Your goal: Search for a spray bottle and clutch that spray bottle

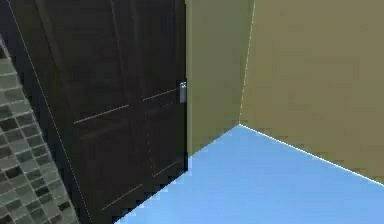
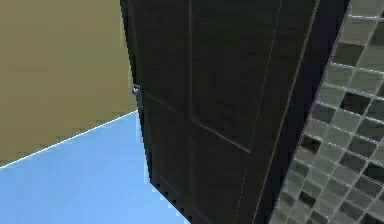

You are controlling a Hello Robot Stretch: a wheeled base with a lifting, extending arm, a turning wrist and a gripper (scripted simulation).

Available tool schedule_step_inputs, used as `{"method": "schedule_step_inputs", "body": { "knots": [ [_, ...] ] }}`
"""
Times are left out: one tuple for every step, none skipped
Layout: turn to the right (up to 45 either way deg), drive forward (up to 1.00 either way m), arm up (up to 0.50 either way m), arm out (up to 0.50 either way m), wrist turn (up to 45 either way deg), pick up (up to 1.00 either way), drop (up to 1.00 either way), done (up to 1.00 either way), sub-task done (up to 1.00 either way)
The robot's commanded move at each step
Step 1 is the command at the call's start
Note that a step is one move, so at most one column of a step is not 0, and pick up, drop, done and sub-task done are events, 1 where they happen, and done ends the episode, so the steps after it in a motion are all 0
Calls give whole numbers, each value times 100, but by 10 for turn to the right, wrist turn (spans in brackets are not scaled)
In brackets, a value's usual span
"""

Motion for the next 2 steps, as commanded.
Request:
{"method": "schedule_step_inputs", "body": {
  "knots": [
    [-450,0,0,0,0,0,0,0,0],
    [-450,0,0,0,0,0,0,0,0]
  ]
}}
